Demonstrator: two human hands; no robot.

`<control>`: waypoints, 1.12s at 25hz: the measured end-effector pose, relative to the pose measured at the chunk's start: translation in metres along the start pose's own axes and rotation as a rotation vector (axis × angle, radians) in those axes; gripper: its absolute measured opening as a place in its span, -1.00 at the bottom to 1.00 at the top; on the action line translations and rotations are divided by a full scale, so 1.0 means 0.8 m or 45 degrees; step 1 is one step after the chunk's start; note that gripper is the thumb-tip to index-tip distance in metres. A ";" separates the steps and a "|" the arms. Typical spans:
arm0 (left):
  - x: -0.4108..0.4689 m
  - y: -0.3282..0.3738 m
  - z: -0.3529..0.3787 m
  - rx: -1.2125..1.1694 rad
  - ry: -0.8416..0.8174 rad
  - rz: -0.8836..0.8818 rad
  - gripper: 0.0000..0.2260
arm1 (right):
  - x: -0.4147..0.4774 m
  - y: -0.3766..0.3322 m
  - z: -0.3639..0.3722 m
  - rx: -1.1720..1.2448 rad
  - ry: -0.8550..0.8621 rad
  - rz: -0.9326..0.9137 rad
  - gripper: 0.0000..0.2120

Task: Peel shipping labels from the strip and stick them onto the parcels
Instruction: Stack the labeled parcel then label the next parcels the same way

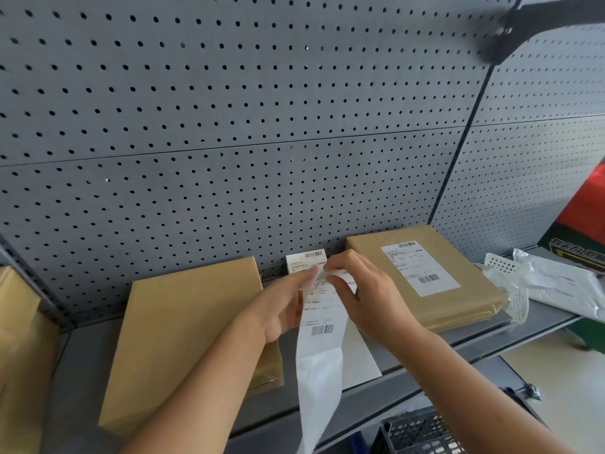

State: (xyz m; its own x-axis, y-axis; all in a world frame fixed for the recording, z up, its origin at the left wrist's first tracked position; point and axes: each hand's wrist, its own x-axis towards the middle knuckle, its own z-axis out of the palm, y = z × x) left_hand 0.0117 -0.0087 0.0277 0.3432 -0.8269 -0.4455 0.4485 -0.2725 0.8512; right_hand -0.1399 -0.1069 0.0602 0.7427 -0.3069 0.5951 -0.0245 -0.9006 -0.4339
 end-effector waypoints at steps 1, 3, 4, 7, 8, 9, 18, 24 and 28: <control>-0.001 -0.002 0.002 -0.002 0.004 0.030 -0.61 | 0.000 0.000 0.000 -0.003 -0.005 0.000 -0.75; 0.000 -0.004 0.008 -0.013 0.092 0.083 -0.70 | 0.000 -0.002 -0.003 0.001 -0.003 -0.014 -0.74; 0.002 -0.004 0.010 0.011 0.162 0.095 -0.70 | 0.000 -0.004 -0.005 0.001 0.010 -0.023 -0.75; 0.012 -0.007 0.013 0.158 0.305 0.097 -0.75 | 0.004 -0.013 -0.016 -0.013 0.097 -0.084 -0.76; 0.015 -0.007 0.016 0.184 0.325 0.088 -0.75 | 0.006 -0.016 -0.021 -0.015 0.131 -0.113 -0.75; 0.017 -0.007 0.019 0.197 0.341 0.075 -0.73 | 0.008 -0.019 -0.026 -0.017 0.165 -0.141 -0.74; 0.050 -0.030 0.023 0.561 0.476 0.260 -0.61 | 0.022 -0.048 -0.070 -0.053 0.341 -0.344 -0.59; 0.052 -0.041 0.008 0.855 0.459 0.125 -0.69 | 0.028 -0.062 -0.077 -0.053 0.330 -0.384 -0.69; -0.013 -0.015 0.004 1.064 0.553 0.190 -0.85 | 0.034 -0.063 -0.066 0.005 0.257 -0.339 -0.69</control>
State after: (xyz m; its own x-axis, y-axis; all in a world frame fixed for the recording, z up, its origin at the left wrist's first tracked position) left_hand 0.0004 0.0014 0.0231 0.7013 -0.6723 -0.2371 -0.3021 -0.5814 0.7554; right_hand -0.1542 -0.0864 0.1340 0.5753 -0.1160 0.8097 0.1554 -0.9564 -0.2474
